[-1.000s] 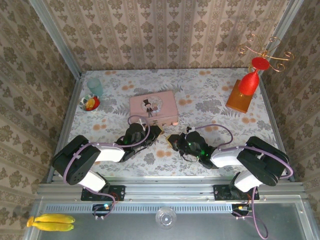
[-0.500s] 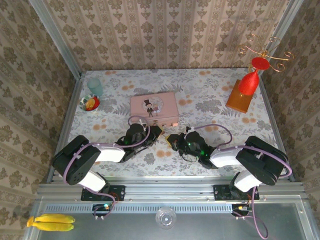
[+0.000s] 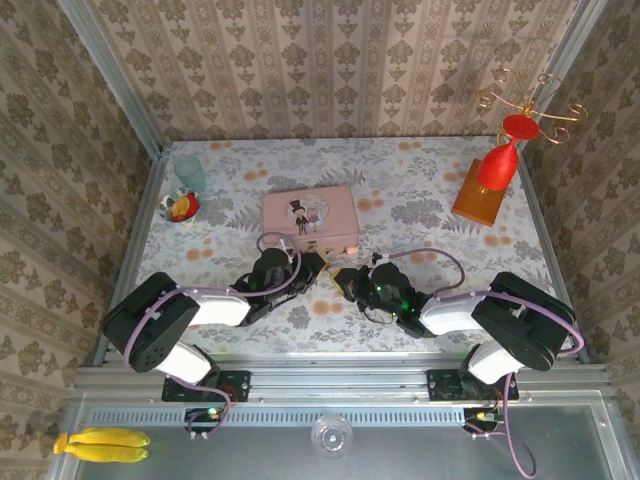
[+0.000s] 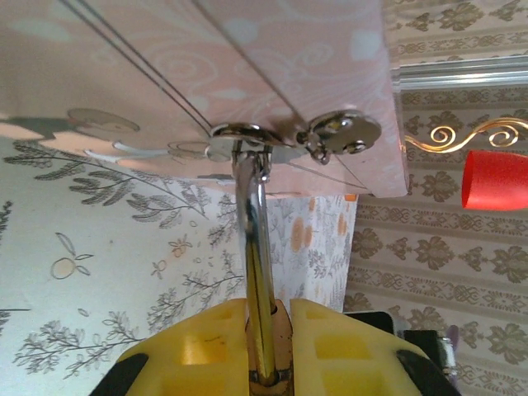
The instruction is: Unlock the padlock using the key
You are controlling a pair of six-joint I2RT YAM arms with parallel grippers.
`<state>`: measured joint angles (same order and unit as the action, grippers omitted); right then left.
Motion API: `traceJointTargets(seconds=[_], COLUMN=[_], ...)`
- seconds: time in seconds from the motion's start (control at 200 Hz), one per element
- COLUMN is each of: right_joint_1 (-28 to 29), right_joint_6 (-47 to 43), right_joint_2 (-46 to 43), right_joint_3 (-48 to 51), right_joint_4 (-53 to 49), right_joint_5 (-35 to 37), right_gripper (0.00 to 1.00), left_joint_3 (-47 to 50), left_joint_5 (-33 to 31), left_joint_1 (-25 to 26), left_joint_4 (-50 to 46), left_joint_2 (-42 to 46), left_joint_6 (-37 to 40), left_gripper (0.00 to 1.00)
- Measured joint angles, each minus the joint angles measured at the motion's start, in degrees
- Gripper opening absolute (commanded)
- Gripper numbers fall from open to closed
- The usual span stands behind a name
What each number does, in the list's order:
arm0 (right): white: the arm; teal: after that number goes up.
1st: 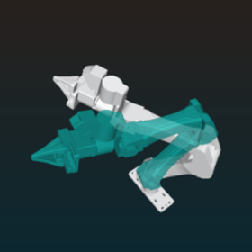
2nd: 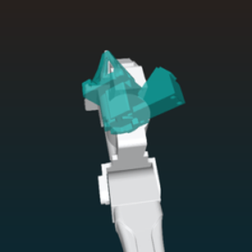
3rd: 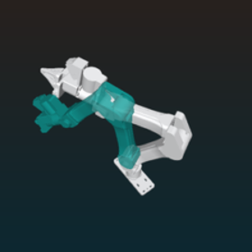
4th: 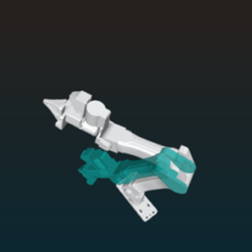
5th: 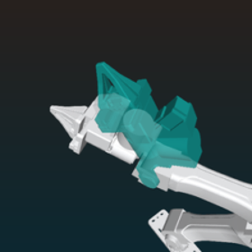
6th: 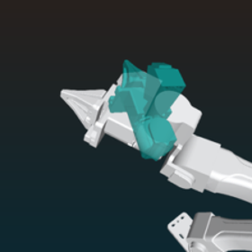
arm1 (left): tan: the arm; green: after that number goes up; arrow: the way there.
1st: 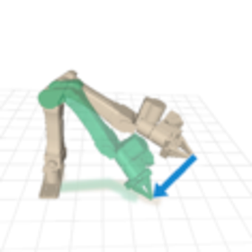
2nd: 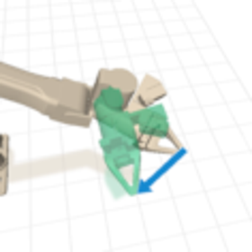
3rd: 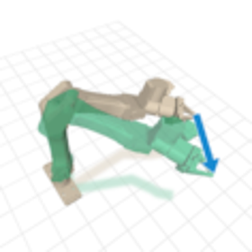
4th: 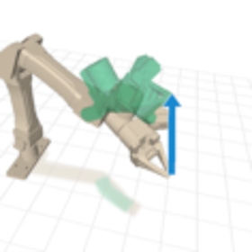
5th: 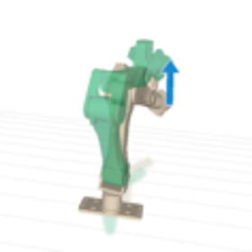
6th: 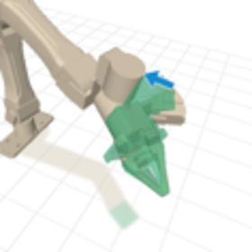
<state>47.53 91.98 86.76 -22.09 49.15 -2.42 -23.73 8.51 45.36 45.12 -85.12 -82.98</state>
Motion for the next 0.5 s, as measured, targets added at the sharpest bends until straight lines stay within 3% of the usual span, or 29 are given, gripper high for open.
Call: traceJointTargets(seconds=[0.5], right_joint_1=[0.55], right_joint_6=[0.92], right_joint_2=[0.00], right_joint_3=[0.00], right_joint_4=[-0.04], right_joint_5=[1.53], right_gripper=[0.00], left_joint_3=[0.09], left_joint_5=[-1.73], left_joint_1=[0.70], left_joint_4=[-1.97], left_joint_2=[1.42], left_joint_6=[0.04], left_gripper=[0.00])
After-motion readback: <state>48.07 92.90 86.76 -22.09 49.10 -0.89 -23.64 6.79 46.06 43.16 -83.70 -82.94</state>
